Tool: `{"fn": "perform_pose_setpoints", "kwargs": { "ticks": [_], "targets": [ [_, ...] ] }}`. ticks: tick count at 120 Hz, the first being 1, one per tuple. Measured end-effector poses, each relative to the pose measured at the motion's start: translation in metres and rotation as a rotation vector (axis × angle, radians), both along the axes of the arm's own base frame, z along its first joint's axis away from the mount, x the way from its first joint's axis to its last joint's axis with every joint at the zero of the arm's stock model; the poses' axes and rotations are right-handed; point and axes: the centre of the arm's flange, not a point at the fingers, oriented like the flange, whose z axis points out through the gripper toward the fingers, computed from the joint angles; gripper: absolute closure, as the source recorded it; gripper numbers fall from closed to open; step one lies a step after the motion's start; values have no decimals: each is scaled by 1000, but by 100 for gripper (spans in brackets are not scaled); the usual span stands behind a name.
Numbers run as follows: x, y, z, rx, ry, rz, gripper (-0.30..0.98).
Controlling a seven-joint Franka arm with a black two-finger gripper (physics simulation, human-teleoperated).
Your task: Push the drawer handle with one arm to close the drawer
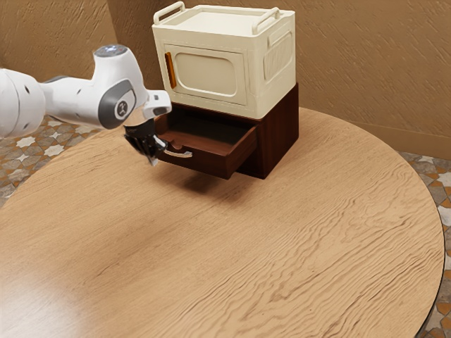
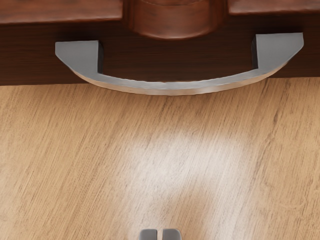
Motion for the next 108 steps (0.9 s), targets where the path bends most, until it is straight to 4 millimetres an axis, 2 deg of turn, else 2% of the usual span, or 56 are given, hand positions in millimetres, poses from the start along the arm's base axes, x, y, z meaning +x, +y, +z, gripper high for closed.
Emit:
{"fn": "perform_pose_setpoints", "kwargs": {
  "ticks": [29,46,72,92,108],
  "targets": [
    [31,-5,-22,-13,-5,-18,78],
    [46,-8,-26,-9,-18,-38,79],
    [66,2,-35,-4,-27,-45,79],
    [81,7,-36,-5,-46,-56,79],
    [94,3,-32,1,-70,-79,79]
  ]
}}
